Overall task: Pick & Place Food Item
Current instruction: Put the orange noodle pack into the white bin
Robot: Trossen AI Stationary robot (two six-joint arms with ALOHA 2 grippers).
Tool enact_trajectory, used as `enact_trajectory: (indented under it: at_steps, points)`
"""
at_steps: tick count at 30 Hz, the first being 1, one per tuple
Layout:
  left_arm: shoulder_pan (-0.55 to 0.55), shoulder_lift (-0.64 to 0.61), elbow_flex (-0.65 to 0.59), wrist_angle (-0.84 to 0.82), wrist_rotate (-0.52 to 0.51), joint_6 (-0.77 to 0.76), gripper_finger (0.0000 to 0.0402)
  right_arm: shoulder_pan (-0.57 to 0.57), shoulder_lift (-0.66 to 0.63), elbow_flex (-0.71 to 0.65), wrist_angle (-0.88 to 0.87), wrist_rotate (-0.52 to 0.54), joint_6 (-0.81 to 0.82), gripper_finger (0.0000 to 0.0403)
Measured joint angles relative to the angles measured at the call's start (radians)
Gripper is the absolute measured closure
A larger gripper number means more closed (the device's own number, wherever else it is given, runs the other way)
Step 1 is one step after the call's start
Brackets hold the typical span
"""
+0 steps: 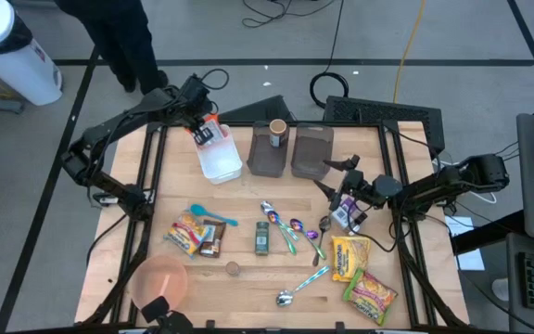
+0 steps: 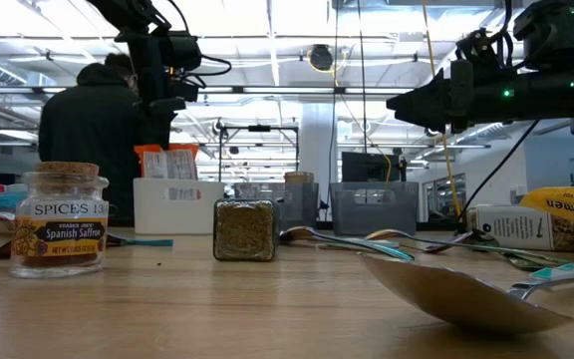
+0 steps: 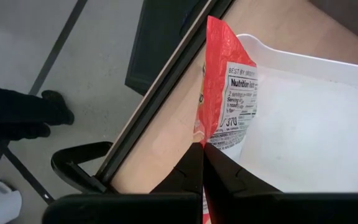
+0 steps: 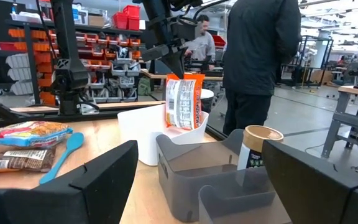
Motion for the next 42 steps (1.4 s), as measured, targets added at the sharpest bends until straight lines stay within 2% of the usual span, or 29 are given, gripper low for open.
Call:
enact_trajectory:
  at_steps: [15,26,37,42]
  points:
    - [-0.004,0.118,0.000,0.023,0.001,0.003,0.0401,0.000,0.000,0.000,-0.011,0.000,-0.002,0.0069]
    - [-0.003,0.126,0.000,0.050,0.001,0.009,0.0400,-0.032,0.000,0.000,-0.049,0.000,0.024,0.0069]
    - [-0.002,0.126,0.000,0.057,-0.001,-0.010,0.0358,-0.032,0.000,0.000,-0.050,-0.027,0.017,0.0069]
    - [-0.002,0.126,0.000,0.057,-0.016,-0.008,0.0323,-0.032,0.000,0.000,-0.050,-0.027,0.017,0.0069]
